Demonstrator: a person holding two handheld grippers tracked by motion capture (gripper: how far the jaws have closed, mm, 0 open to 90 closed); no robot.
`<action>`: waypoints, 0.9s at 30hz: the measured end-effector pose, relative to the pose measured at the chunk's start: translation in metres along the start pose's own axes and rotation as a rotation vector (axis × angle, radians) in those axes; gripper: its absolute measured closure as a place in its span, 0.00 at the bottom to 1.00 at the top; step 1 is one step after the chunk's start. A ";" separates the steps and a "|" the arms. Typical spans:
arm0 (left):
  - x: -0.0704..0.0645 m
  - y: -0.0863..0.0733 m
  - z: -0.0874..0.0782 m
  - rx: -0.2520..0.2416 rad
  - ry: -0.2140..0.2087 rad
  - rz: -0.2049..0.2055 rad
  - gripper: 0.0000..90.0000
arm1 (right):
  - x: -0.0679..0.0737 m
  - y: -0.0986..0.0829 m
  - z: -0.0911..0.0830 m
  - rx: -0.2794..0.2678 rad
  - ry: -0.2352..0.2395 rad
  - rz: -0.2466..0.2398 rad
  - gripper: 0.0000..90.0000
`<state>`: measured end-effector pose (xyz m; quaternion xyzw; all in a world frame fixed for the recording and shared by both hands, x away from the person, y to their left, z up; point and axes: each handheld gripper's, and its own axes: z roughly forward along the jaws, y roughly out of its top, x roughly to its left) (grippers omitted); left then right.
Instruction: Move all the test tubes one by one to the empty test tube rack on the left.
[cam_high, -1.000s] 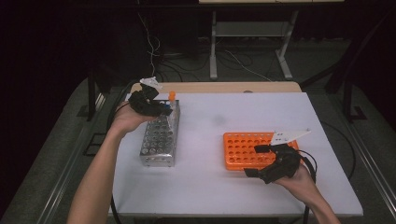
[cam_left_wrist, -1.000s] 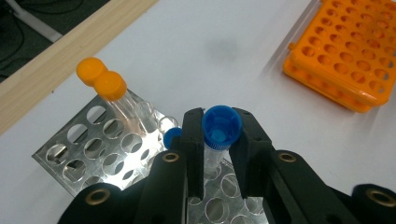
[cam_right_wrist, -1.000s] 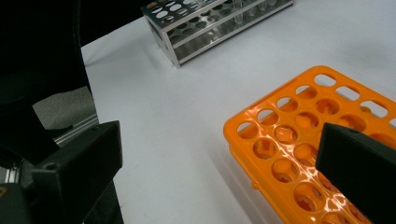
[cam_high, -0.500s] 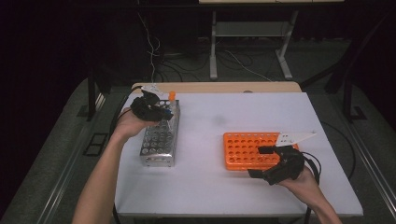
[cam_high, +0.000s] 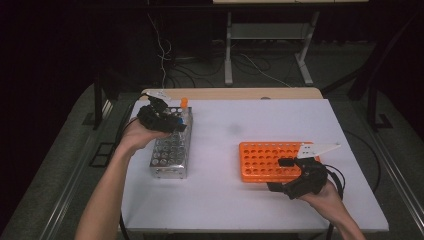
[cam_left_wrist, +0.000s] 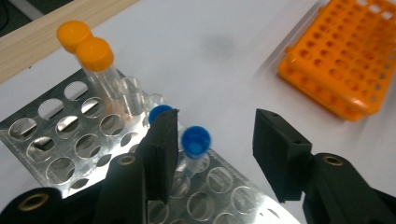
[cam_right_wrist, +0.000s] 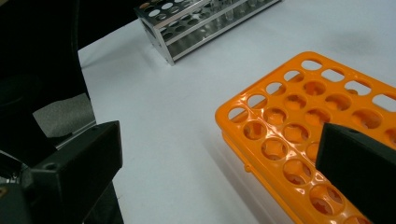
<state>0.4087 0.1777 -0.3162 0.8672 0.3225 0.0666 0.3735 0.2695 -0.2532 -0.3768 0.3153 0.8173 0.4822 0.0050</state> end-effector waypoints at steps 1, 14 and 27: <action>-0.001 0.000 -0.003 -0.010 0.004 -0.008 0.48 | -0.001 -0.001 0.000 -0.003 -0.002 0.003 0.00; -0.033 -0.017 -0.029 -0.132 0.013 -0.055 0.11 | -0.003 -0.014 -0.011 -0.026 -0.035 0.050 0.00; -0.064 -0.049 -0.031 -0.260 0.013 -0.082 0.00 | -0.001 -0.025 -0.016 -0.042 -0.065 0.069 0.00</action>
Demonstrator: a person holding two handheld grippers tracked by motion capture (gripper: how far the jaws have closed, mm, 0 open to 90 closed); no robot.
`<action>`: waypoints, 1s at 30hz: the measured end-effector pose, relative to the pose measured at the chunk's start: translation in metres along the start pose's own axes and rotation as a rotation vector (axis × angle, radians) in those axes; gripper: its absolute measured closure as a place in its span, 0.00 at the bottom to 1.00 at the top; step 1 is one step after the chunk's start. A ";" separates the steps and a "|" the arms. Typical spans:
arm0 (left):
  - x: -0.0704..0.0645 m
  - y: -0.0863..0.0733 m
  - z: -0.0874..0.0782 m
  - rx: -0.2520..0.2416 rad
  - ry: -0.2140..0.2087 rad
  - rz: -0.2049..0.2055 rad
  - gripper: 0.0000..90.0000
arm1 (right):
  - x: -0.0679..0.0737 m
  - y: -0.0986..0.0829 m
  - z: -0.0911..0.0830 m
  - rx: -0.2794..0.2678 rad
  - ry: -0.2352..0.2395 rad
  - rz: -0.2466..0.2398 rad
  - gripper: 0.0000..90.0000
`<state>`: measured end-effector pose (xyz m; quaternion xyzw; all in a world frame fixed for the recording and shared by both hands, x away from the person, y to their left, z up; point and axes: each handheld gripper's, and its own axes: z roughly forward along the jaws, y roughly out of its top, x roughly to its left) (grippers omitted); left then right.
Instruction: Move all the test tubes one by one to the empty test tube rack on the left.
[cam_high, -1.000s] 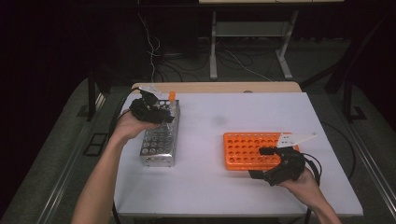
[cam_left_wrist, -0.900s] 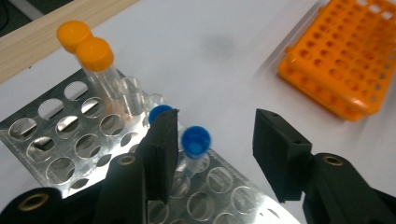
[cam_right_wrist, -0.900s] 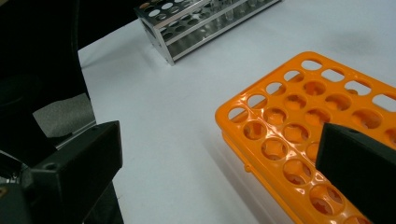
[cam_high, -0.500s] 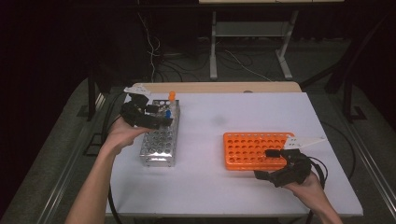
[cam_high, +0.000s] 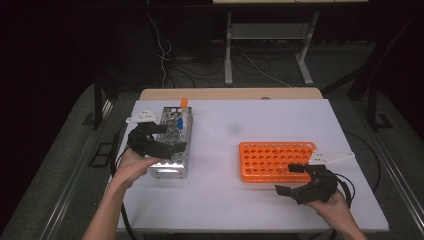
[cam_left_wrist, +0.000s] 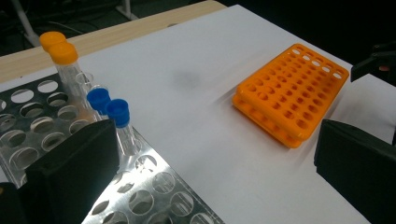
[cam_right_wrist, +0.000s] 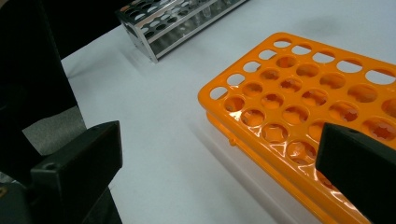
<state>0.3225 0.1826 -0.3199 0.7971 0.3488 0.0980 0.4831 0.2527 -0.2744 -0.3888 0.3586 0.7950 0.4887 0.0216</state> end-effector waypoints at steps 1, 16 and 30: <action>-0.002 -0.003 -0.001 -0.006 0.002 0.000 0.00 | 0.000 0.000 0.000 -0.001 -0.001 0.003 0.00; -0.033 -0.071 -0.006 -0.100 -0.029 -0.033 0.00 | 0.004 -0.008 -0.004 -0.031 -0.016 0.002 0.00; -0.041 -0.112 0.008 -0.083 -0.037 -0.036 0.00 | 0.006 -0.021 -0.003 -0.039 -0.031 0.007 0.00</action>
